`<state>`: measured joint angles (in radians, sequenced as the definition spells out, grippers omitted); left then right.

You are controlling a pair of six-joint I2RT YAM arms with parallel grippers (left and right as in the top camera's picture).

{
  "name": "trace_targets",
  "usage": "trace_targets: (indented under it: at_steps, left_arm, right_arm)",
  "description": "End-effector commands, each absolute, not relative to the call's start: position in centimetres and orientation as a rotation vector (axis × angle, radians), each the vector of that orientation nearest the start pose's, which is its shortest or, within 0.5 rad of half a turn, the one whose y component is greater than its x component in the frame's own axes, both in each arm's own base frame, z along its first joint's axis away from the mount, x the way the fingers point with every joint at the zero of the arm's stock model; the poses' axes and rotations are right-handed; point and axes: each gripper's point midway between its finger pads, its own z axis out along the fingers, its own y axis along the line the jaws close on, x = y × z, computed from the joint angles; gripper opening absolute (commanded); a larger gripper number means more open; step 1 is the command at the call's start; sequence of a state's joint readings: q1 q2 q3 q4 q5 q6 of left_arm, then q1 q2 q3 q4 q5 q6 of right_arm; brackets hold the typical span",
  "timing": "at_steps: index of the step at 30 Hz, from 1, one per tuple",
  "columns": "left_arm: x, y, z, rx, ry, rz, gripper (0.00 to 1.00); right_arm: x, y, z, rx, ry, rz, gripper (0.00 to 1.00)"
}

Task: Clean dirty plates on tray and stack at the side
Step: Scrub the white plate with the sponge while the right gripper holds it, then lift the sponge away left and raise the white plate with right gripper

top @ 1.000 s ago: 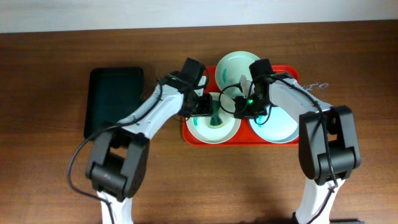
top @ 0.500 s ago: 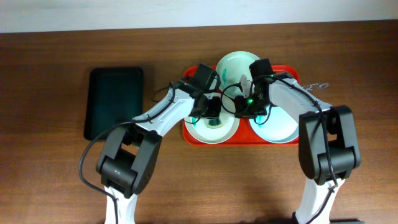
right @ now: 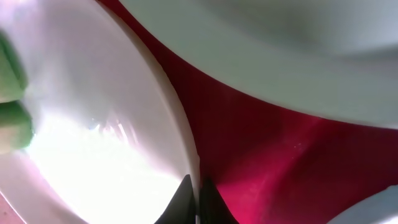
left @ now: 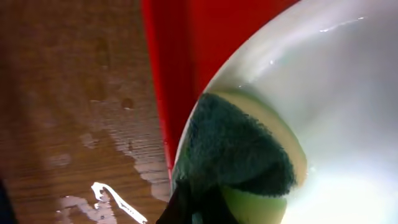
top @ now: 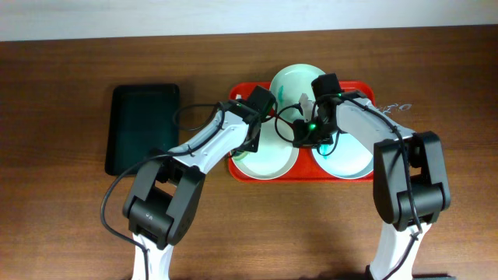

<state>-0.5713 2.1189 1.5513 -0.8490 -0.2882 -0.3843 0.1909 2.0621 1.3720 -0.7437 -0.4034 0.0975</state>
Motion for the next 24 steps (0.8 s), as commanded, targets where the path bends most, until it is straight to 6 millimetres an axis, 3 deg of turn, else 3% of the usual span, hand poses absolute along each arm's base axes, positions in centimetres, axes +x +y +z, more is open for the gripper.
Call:
trace_targets:
  at_steps: [1,3,4,5,6,8,11,14,16,19,21,22,24]
  left_arm:
    - [40.8,-18.1,4.9,0.180,2.798,0.368,0.00]
    - [38.6,-23.7,5.3,0.232,2.953,-0.095,0.00]
    - [36.8,-27.2,5.5,0.327,3.004,-0.411,0.00]
    - [35.4,-29.2,5.7,0.421,3.015,-0.605,0.00]
    - [34.4,-28.9,4.6,0.437,3.041,-0.566,0.00]
    - [34.6,-26.2,2.1,0.415,3.053,-0.340,0.00]
    - [34.9,-20.8,-0.3,0.387,3.024,0.099,0.00]
    - [36.7,-16.0,0.7,0.353,2.897,0.507,0.00]
    - [37.9,-15.3,1.8,0.303,2.837,0.578,0.00]
    - [40.3,-15.9,5.0,0.080,2.814,0.458,0.00]
    - [42.4,-17.4,7.7,-0.024,2.873,0.119,0.00]
    - [43.4,-17.7,8.7,-0.085,2.895,-0.081,0.00]
    - [45.0,-15.1,9.4,-0.231,2.908,-0.293,0.00]
  right_arm:
    - [37.9,14.5,0.1,-0.202,3.010,0.642,0.04]
    - [37.9,14.5,0.1,-0.202,3.008,0.643,0.04]
    - [37.9,14.5,0.1,-0.202,3.008,0.643,0.04]
    - [37.9,14.5,0.1,-0.202,3.009,0.643,0.04]
    - [37.9,14.5,0.1,-0.202,3.008,0.643,0.04]
    - [37.9,14.5,0.1,-0.201,3.009,0.643,0.04]
    - [37.9,14.4,0.2,-0.200,3.010,0.643,0.04]
    - [37.8,14.4,0.1,-0.200,3.012,0.643,0.04]
    - [37.9,14.4,0.2,-0.200,3.012,0.643,0.04]
    - [38.4,14.7,1.5,-0.247,3.001,0.641,0.04]
    - [39.2,15.0,3.7,-0.346,2.978,0.579,0.04]
    - [40.1,14.8,5.4,-0.372,2.971,0.456,0.04]
    - [41.6,13.8,8.8,-0.409,2.943,0.184,0.04]
